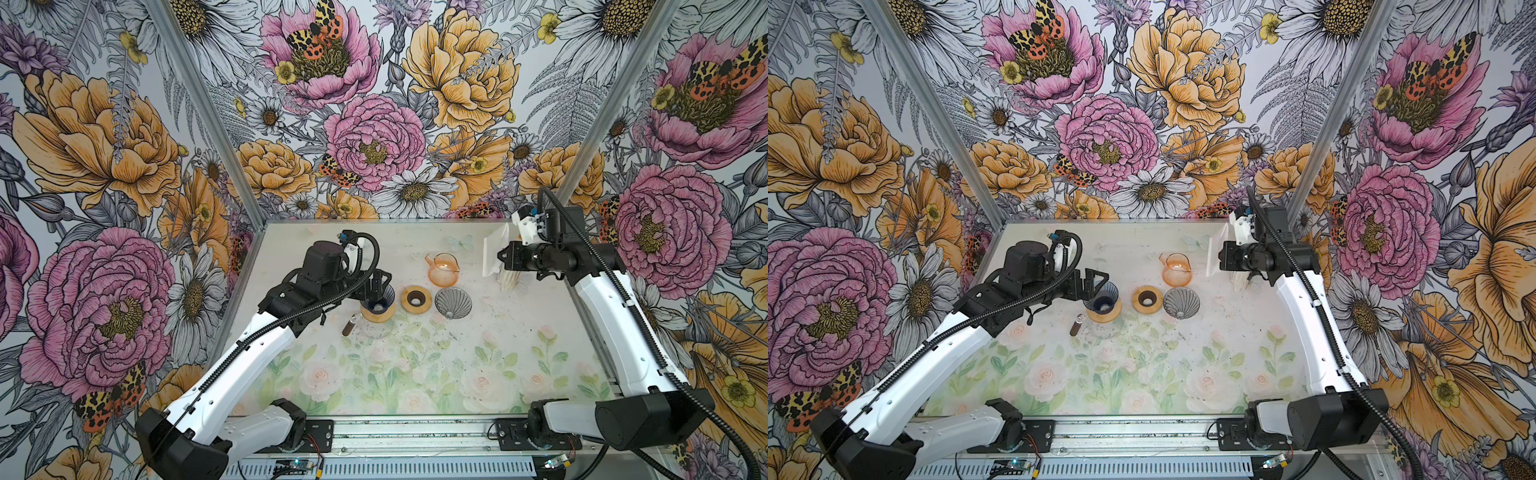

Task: Place the coffee filter in the dripper
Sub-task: 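Carry the white filter with the right gripper toward the blue dripper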

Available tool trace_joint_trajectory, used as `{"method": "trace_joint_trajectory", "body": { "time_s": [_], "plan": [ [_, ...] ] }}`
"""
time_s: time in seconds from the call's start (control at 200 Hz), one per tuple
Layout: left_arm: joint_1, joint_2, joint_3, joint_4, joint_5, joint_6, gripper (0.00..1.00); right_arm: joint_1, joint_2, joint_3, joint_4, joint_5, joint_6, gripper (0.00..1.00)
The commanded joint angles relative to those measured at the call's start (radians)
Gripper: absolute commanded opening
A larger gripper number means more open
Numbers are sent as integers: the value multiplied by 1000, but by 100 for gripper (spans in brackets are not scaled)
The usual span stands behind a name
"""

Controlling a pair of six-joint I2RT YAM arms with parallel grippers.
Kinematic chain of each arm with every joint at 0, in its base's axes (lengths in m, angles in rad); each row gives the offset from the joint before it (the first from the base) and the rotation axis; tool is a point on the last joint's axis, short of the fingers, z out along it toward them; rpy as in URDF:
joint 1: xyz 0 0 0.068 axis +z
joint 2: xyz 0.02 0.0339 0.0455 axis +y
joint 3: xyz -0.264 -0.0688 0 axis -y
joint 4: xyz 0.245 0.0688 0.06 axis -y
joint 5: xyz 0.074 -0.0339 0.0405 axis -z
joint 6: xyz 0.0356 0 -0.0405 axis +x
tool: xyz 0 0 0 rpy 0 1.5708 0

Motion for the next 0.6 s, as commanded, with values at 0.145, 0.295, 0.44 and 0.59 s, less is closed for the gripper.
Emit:
{"method": "trace_joint_trajectory", "body": {
  "time_s": [0.145,0.295,0.44,0.59],
  "plan": [
    [-2,-103,27,-60,-74,-9,99,193,106,203,-138,-55,-77,0],
    [1,-149,43,-141,-114,-26,99,284,164,278,-175,-44,-76,0],
    [6,-186,45,-183,-126,-47,99,353,214,332,-200,-34,-52,0],
    [7,-182,57,-223,-122,-58,99,410,263,390,-258,10,-29,0]
  ]
}}
